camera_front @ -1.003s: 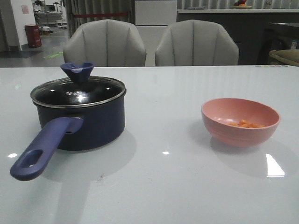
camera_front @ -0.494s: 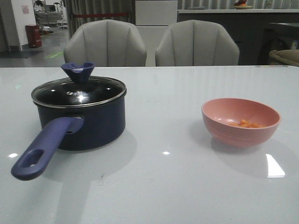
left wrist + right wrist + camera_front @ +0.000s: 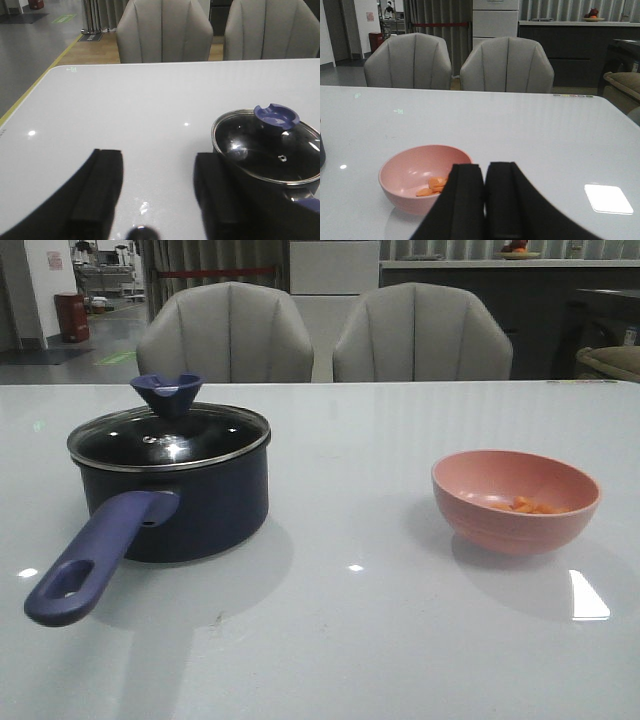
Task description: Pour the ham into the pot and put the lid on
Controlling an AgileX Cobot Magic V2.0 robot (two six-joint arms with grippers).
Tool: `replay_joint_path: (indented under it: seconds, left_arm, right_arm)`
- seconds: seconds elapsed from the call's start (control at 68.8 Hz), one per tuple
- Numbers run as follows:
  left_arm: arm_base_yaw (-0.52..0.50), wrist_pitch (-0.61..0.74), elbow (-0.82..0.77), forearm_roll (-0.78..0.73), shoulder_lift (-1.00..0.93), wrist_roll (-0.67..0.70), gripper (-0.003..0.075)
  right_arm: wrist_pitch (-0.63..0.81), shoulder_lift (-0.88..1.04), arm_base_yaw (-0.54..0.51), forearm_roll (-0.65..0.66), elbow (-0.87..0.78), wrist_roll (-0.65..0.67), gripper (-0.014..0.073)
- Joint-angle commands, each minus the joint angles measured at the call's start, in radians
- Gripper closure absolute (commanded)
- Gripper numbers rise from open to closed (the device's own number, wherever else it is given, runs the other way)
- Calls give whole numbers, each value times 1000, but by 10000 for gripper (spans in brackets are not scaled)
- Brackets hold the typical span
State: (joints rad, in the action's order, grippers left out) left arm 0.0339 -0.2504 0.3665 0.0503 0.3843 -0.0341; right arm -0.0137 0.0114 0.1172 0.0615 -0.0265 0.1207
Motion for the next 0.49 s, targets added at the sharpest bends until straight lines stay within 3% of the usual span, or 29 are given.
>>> replay_joint_path:
  seconds: [0.0, 0.174, 0.48]
  left_arm:
    - [-1, 87, 34, 8, 14, 3, 186]
    - [-1, 131, 9, 57, 16, 3, 186]
    - [-1, -129, 259, 57, 245, 3, 87]
  right_arm:
    - [73, 18, -1, 11, 5, -2, 436]
    - [73, 18, -1, 11, 5, -2, 436]
    - [73, 18, -1, 11, 5, -2, 436]
